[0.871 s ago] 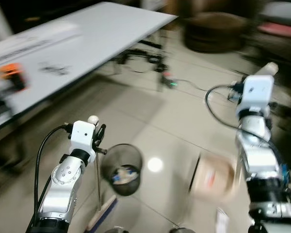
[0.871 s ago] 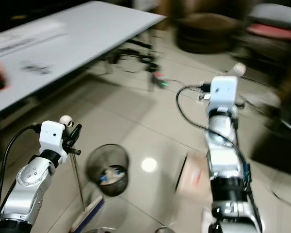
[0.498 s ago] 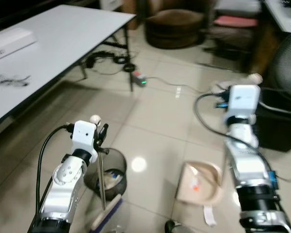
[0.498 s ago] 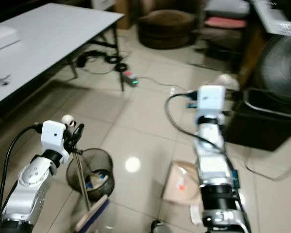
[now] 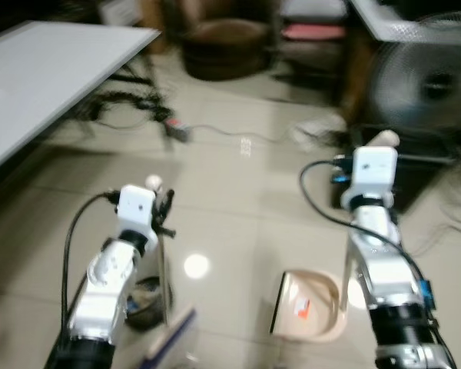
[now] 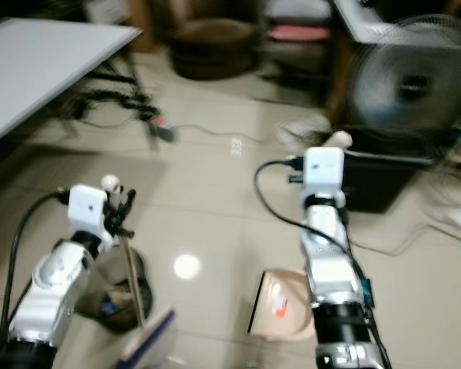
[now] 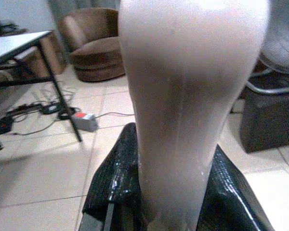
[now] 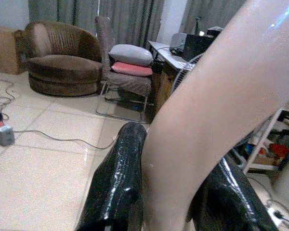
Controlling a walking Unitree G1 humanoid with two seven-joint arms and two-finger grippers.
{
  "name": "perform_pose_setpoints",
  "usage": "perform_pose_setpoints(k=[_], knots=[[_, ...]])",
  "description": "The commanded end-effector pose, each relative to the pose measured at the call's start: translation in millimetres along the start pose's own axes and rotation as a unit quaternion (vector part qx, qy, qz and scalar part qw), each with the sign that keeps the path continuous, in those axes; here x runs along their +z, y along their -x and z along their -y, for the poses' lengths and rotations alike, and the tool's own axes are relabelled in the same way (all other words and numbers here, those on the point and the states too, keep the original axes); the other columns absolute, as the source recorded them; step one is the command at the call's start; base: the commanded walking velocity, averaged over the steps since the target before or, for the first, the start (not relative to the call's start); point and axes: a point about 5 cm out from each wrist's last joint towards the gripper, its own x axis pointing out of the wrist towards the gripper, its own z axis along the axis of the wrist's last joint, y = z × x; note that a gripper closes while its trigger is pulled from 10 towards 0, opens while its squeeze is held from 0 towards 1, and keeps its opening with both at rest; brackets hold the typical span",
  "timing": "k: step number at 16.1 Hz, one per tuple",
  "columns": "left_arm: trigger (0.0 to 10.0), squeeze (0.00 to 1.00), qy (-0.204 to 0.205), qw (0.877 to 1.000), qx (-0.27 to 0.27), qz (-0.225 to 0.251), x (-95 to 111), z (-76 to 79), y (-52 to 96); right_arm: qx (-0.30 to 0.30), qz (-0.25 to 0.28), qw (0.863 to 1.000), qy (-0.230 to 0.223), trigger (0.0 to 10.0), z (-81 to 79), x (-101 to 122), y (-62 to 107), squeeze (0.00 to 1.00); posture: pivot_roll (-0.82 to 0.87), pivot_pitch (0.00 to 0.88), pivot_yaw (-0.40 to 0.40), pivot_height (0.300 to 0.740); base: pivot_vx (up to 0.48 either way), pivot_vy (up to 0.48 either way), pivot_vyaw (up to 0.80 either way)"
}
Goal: Sweep floor
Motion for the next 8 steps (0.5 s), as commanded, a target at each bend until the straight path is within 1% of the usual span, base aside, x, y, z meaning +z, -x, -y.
perform_pose_setpoints(k=[1, 2, 5, 8], knots=[[10.0, 0.0, -0.017, 1.0, 0.005, 0.021, 9.7, -2.1, -5.4, 0.002, 0.021, 1.0, 0.002, 10.0, 1.0, 11.8, -2.3, 0.0, -0.02, 0.0, 0.044, 0.74, 0.0, -0.307, -0.8], [10.0, 0.0, -0.018, 1.0, 0.006, 0.023, 10.4, -2.0, -6.5, 0.005, 0.02, 1.0, 0.007, 10.0, 0.5, 11.1, -1.9, 0.0, -0.03, 0.0, 0.047, 0.74, 0.0, -0.382, -0.8], [10.0, 0.0, -0.028, 0.999, 0.01, 0.029, 13.4, -1.2, -11.0, 0.019, 0.007, 1.0, 0.017, 10.0, -2.6, 6.4, -0.6, 0.0, -0.03, 0.0, 0.049, 0.74, 0.0, -0.447, 0.0], [10.0, 0.0, -0.032, 0.999, 0.014, 0.032, 14.3, -1.3, -12.9, 0.029, -0.006, 1.0, 0.009, 10.0, -6.9, 2.8, 0.5, 0.0, -0.03, 0.0, 0.049, 0.74, 0.0, -0.453, 0.0]])
